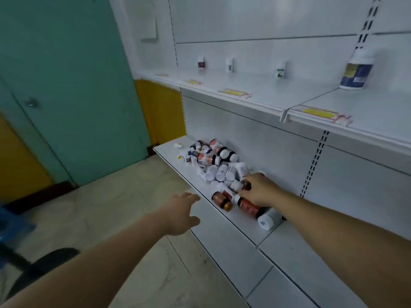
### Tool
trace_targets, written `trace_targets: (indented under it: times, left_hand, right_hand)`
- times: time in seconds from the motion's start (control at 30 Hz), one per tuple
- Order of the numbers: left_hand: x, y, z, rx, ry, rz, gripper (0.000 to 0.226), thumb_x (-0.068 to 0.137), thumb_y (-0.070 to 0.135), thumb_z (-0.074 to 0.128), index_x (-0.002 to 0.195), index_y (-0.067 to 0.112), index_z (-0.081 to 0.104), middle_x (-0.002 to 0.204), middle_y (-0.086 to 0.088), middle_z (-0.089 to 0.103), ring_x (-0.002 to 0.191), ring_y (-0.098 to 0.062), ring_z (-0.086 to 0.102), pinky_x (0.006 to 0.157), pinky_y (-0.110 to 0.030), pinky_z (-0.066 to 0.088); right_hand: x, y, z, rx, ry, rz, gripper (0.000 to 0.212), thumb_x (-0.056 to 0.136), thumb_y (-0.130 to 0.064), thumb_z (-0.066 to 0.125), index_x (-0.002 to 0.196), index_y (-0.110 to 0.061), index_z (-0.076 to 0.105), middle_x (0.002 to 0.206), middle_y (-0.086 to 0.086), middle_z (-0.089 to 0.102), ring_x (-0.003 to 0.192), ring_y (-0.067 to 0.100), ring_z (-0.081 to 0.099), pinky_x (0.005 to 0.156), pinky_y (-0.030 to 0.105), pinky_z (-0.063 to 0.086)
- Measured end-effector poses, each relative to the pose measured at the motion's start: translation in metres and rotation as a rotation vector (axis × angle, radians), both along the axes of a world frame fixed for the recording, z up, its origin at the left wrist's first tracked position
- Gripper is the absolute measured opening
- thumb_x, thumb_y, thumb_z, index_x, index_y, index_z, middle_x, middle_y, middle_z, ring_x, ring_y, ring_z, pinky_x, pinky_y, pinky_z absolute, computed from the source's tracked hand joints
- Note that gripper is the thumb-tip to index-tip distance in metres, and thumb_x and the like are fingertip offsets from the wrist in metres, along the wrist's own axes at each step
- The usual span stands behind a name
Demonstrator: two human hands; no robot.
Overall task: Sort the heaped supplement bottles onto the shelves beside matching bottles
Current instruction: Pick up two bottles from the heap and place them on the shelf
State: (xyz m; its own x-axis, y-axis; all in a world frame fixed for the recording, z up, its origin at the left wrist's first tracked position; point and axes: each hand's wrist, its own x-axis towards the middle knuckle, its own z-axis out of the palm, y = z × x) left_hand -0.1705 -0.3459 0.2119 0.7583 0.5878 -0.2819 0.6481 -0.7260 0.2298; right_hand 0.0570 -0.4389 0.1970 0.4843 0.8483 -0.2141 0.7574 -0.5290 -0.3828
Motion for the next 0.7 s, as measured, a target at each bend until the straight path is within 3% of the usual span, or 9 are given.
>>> trace_targets:
  times: [0.1, 0.3, 0.43, 0.57, 0.7]
  left_hand:
    - [0.026, 0.047, -0.012, 0.005, 0.035, -0.06, 0.068, 0.091, 0.041, 0.055, 0.149, 0.024, 0.023, 0.156, 0.0, 0.021, 0.14, -0.022, 0.026, 0.113, -0.034, 0.027]
    - [0.079, 0.147, -0.036, -0.041, 0.064, -0.17, 0.069, 0.093, 0.042, 0.053, 0.15, 0.023, 0.02, 0.156, -0.001, 0.021, 0.14, -0.022, 0.028, 0.111, -0.031, 0.026]
    - [0.102, 0.225, -0.054, -0.068, 0.064, -0.247, 0.07, 0.092, 0.042, 0.054, 0.15, 0.02, 0.02, 0.156, -0.003, 0.021, 0.141, -0.023, 0.026, 0.113, -0.033, 0.025]
    - [0.124, 0.298, -0.062, -0.101, 0.018, -0.334, 0.056, 0.093, 0.031, 0.056, 0.143, 0.016, 0.036, 0.15, -0.005, 0.035, 0.135, -0.022, 0.035, 0.104, -0.026, 0.03]
    - [0.158, 0.357, -0.08, -0.122, -0.001, -0.358, 0.065, 0.091, 0.031, 0.059, 0.146, 0.016, 0.029, 0.152, -0.008, 0.03, 0.138, -0.024, 0.03, 0.107, -0.027, 0.026]
  right_hand:
    - [0.024, 0.024, -0.019, -0.011, 0.033, -0.08, 0.069, 0.081, -0.052, 0.055, 0.143, -0.028, 0.036, 0.135, 0.008, 0.05, 0.11, 0.026, 0.056, 0.092, 0.039, 0.049]
    - [0.051, 0.081, -0.044, -0.037, 0.047, -0.227, 0.049, 0.077, -0.057, 0.054, 0.116, -0.028, 0.052, 0.109, 0.005, 0.057, 0.091, 0.023, 0.06, 0.078, 0.037, 0.053]
    - [0.055, 0.137, -0.058, -0.028, 0.028, -0.312, 0.054, 0.084, -0.054, 0.053, 0.125, -0.018, 0.05, 0.121, 0.009, 0.057, 0.105, 0.027, 0.056, 0.088, 0.036, 0.047]
    - [0.053, 0.198, -0.071, -0.01, 0.051, -0.42, 0.057, 0.09, -0.048, 0.055, 0.135, -0.014, 0.044, 0.134, 0.011, 0.05, 0.116, 0.027, 0.052, 0.088, 0.029, 0.042]
    - [0.059, 0.246, -0.087, 0.042, 0.111, -0.489, 0.059, 0.092, -0.042, 0.056, 0.138, -0.009, 0.041, 0.136, 0.014, 0.049, 0.118, 0.027, 0.051, 0.094, 0.03, 0.042]
